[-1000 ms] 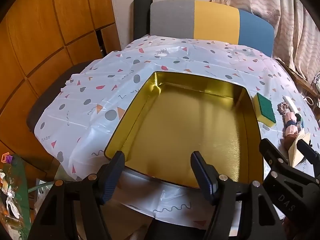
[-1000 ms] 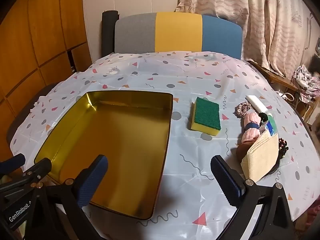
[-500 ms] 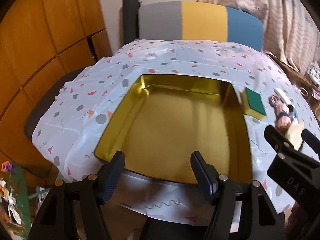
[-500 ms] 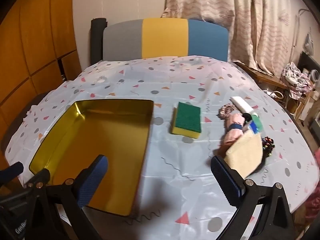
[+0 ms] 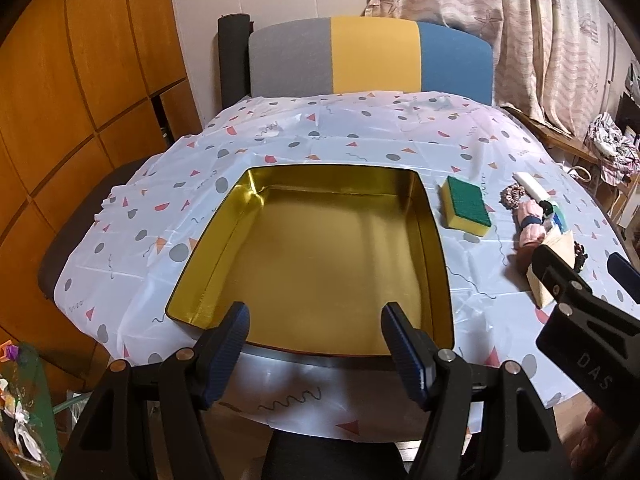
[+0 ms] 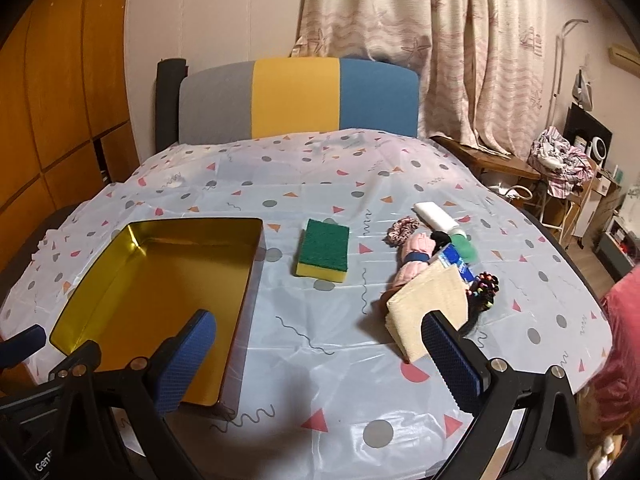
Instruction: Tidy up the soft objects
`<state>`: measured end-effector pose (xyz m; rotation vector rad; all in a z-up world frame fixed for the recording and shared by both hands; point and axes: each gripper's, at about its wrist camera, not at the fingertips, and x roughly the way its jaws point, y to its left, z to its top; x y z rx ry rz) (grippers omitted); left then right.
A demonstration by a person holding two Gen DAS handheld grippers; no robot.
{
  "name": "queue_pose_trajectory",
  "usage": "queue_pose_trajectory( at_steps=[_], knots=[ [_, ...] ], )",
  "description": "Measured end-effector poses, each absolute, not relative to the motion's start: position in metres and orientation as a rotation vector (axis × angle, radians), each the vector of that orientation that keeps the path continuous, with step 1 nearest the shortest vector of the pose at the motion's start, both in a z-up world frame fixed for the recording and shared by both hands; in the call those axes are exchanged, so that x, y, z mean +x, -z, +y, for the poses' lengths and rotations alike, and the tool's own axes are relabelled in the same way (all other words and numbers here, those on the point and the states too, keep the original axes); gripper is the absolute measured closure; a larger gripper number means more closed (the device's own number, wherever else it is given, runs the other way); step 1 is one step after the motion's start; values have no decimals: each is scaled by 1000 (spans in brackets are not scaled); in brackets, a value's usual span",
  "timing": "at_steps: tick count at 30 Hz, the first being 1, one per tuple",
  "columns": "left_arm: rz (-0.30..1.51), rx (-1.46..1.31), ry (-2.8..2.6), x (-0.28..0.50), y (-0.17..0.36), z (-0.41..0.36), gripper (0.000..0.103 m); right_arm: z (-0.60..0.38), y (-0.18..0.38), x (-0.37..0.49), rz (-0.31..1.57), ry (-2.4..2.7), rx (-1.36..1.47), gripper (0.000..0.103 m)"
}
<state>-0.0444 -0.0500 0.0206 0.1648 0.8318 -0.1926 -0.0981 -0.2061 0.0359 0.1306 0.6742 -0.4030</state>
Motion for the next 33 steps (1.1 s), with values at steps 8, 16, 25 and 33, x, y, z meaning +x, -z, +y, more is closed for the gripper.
queue_pose_trajectory(
  at_steps=[8, 16, 25, 33],
  knots=[
    [823, 178, 209, -50, -21, -55, 34, -212, -33, -103, 685, 414, 162, 0],
    [829, 176, 213, -49, -21, -55, 34, -209, -31, -102, 691, 407, 153, 0],
    [841, 174, 219, -48, -17, -55, 34, -210, -30, -101, 694, 407, 157, 0],
    [853, 173, 221, -47, -15, -55, 34, -210, -29, -101, 700, 405, 157, 0]
  ],
)
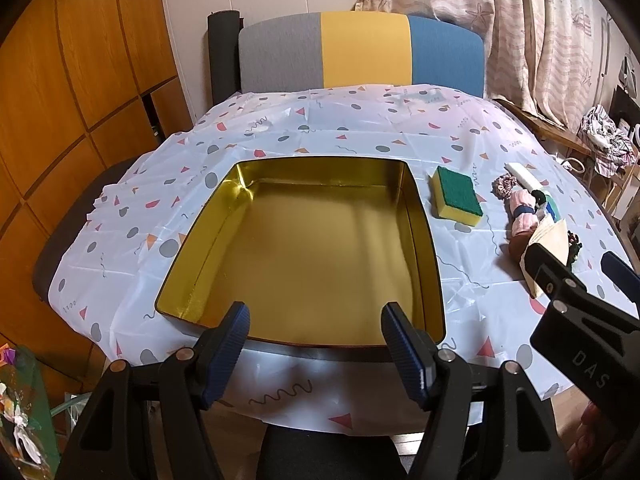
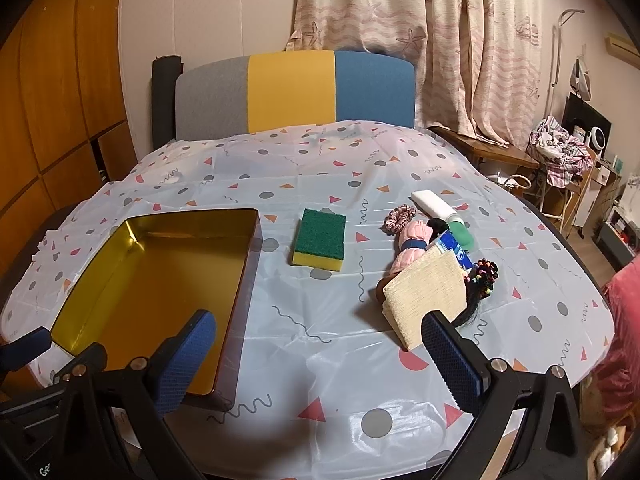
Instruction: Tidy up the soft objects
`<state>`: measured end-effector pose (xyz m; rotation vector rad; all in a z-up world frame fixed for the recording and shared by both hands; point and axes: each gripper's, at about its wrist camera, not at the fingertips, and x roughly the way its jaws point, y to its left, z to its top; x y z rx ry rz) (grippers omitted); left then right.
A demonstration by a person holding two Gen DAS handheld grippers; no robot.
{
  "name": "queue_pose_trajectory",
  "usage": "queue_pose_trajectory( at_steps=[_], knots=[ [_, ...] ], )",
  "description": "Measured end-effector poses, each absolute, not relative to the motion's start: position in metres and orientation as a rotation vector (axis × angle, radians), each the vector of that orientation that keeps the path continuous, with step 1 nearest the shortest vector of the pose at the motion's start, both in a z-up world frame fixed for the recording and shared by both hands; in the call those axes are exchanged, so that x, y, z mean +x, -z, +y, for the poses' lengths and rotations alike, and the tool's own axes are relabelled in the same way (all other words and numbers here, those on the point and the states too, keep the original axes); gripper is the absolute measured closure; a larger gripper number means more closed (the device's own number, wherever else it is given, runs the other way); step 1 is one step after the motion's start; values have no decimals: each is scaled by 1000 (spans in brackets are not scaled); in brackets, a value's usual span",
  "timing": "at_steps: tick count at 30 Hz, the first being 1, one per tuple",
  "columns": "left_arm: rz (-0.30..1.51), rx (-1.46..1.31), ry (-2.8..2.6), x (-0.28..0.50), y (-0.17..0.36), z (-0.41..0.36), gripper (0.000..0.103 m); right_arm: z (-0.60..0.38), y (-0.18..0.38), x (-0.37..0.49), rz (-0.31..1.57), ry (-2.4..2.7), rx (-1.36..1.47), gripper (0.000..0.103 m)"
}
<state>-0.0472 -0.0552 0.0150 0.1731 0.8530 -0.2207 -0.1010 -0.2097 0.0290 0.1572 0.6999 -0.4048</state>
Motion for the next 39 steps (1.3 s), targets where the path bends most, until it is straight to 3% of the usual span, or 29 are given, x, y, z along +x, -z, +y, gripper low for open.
queue_pose_trajectory(
  at_steps=[39],
  knots=[
    [866, 170, 227, -47, -10, -56, 34, -210, -24, -99, 719, 398, 162, 0]
  ],
)
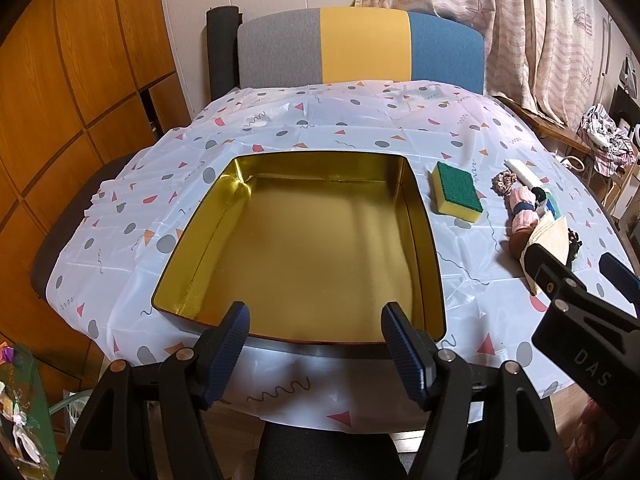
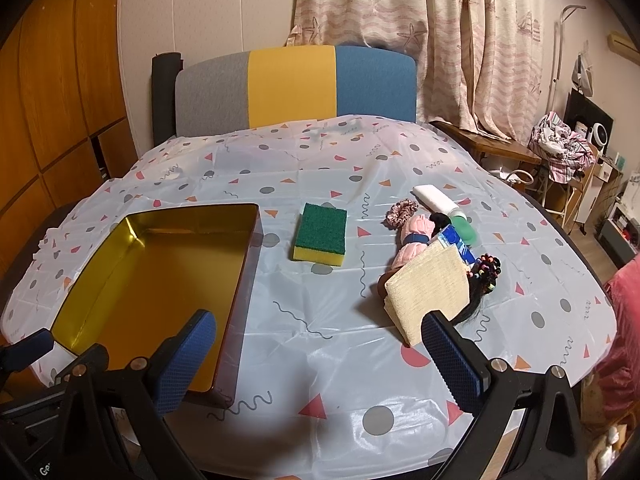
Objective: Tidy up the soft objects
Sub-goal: 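Reach the left tool to the beige knit cloth and grasp it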
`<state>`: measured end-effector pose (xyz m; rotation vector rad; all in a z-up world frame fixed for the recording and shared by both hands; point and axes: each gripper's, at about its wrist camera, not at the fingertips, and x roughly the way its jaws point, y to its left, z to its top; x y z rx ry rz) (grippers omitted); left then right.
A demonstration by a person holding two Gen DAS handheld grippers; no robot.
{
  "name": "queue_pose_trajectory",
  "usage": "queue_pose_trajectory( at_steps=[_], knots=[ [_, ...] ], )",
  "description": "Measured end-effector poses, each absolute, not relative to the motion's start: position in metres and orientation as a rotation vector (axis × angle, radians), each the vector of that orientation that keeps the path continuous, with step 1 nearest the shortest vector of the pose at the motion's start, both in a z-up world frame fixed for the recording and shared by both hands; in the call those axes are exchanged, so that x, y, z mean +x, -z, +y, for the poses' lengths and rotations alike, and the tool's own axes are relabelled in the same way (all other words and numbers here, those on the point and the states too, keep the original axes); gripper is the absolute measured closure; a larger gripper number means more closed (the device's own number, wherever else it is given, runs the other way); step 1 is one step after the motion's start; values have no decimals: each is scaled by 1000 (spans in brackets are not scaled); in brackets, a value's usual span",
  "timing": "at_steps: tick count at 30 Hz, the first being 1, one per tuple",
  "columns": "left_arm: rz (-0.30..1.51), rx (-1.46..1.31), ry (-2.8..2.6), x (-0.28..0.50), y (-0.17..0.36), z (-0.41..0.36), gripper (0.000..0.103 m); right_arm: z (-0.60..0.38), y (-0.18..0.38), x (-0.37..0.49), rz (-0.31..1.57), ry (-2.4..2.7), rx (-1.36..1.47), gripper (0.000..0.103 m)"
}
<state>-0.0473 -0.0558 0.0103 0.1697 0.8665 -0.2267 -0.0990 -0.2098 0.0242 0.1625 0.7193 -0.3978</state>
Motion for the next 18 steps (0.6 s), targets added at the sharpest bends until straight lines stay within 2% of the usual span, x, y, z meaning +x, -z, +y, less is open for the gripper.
queue_pose_trajectory(
  at_steps=[7, 18],
  knots=[
    [839, 129, 369, -53, -7, -62, 34, -229, -11, -99, 770, 416, 190, 0],
    [889, 188, 491, -49, -6, -113, 34, -334, 16, -122, 752, 604, 306, 0]
  ],
)
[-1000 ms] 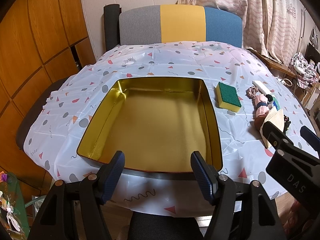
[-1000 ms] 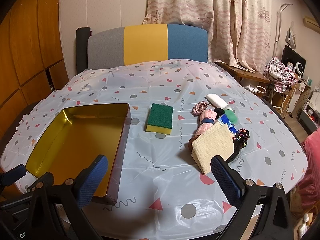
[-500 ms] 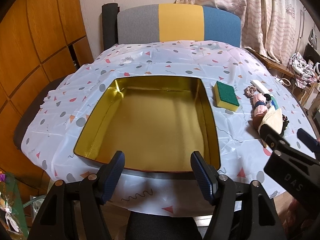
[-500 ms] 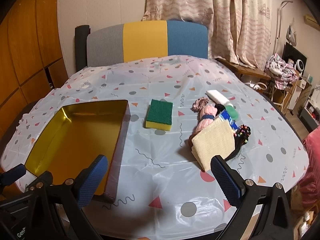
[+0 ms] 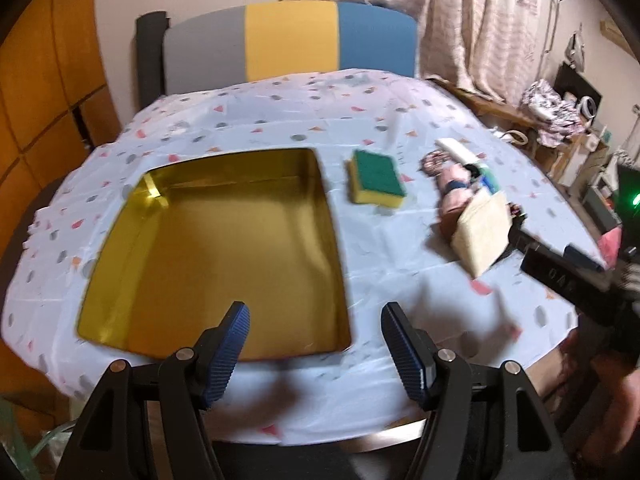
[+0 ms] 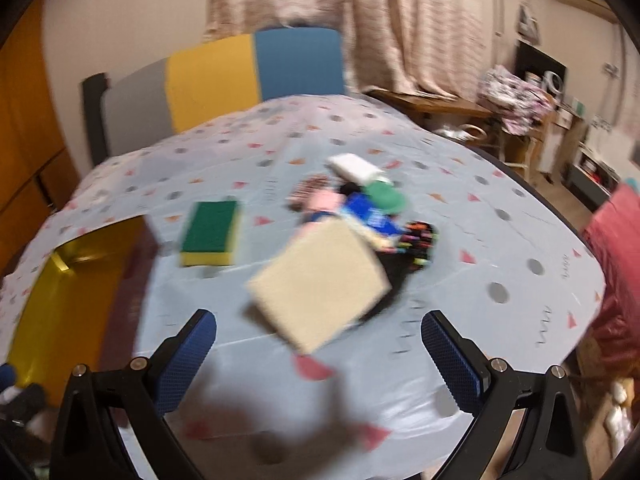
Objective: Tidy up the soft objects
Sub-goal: 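Reach the left tool to the beige knit cloth and grasp it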
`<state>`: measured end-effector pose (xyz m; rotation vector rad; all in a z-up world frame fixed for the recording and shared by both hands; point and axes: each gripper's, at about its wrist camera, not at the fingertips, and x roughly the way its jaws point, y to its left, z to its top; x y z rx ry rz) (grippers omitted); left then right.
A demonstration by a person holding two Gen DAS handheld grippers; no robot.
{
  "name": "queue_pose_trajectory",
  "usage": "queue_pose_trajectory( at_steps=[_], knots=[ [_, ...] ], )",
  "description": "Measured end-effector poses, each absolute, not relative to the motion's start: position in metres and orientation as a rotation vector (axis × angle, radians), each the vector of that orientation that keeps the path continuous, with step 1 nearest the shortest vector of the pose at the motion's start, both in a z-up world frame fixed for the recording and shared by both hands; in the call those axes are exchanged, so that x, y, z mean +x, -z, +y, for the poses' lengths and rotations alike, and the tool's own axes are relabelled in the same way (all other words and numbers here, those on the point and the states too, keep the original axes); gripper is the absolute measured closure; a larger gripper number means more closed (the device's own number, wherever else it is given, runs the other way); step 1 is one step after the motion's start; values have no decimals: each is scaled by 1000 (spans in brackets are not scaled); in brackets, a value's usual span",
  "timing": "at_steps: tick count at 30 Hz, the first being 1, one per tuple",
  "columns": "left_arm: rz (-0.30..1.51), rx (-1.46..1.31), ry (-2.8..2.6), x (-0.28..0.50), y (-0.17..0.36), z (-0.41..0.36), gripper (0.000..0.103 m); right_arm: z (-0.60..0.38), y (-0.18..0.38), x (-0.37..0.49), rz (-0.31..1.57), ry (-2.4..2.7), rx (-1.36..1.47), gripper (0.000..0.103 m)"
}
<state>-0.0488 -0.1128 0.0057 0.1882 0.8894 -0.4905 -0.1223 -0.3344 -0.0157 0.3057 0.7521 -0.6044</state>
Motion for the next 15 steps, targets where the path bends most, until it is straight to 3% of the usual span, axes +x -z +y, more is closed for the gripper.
queue_pose_trajectory(
  at_steps=[15],
  knots=[
    [988, 167, 849, -29, 8, -243, 32, -420, 54, -161, 784, 720, 368, 0]
  ],
)
